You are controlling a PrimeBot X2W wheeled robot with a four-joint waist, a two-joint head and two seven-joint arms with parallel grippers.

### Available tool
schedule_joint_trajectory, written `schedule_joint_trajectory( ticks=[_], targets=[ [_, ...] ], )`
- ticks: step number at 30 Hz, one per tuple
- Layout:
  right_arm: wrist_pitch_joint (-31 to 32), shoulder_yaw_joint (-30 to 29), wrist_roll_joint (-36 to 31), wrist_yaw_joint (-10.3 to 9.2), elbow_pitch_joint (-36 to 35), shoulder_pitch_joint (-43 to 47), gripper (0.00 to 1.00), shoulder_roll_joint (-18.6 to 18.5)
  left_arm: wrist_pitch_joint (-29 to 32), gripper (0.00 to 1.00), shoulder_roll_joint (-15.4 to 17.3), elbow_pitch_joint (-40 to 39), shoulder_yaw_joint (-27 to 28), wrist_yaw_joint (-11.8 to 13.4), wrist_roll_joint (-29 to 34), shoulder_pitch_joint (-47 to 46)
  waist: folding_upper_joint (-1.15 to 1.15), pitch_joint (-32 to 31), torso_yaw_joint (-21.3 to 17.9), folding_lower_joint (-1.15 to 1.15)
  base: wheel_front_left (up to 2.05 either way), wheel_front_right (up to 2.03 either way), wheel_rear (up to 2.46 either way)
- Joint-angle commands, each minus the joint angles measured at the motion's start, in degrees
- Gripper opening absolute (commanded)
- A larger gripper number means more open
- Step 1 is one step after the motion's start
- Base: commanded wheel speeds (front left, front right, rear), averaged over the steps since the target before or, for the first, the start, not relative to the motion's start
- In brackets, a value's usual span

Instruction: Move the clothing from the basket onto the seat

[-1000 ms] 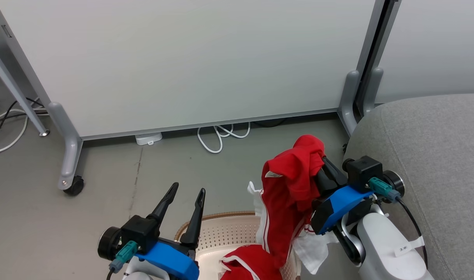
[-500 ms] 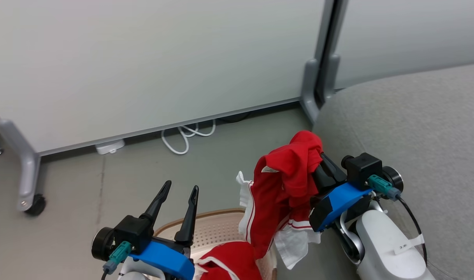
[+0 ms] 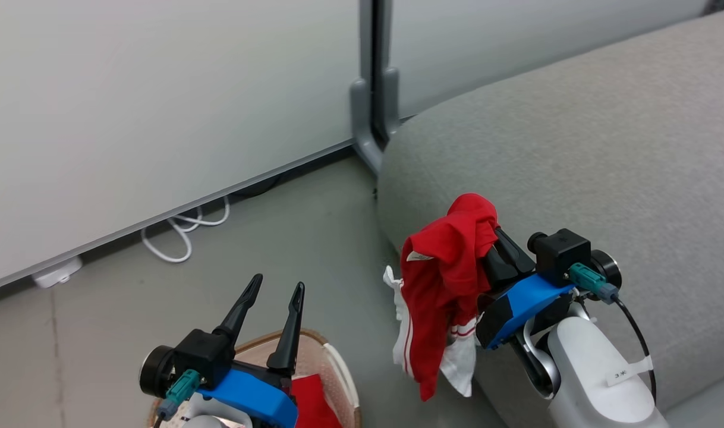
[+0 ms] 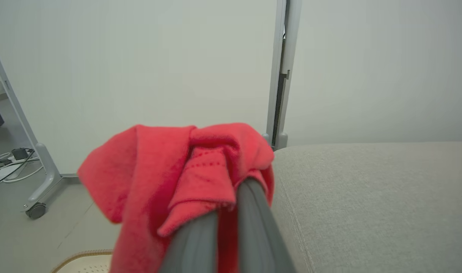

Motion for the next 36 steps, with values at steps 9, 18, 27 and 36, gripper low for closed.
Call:
schedule_joint_trajectory(
  ticks=[9,18,27,36],
  targets=[
    [-0.5,-0.1,0.5,0.03,-0.2,0.6,0.0,-0.2,-0.2,1.0,0.4,-0.4,0.0,-0.1,0.1,0.1,0.0,0.8,-9.6,0.0,0.0,0.0,0.0],
    [-0.8,-3.9,-0.9,0.02,-1.5,1.9,0.0,-0.2,-0.2,1.0,0.8,1.0,-3.3,-0.1,-0.7,-2.9,0.0,2.2,-11.1,0.0,0.0,0.0,0.0],
    [-0.5,-4.7,-1.1,0.03,-2.9,3.1,0.0,-0.1,-0.2,1.0,1.5,1.7,-4.6,-0.1,-1.5,-3.9,0.0,2.8,-11.3,0.0,0.0,0.0,0.0],
    [2.8,-5.7,0.5,0.03,-3.2,-1.2,0.0,-0.3,-0.2,1.0,1.9,0.9,-3.9,-0.1,-0.8,-4.1,0.0,4.8,-11.3,0.0,0.0,0.0,0.0]
  ],
)
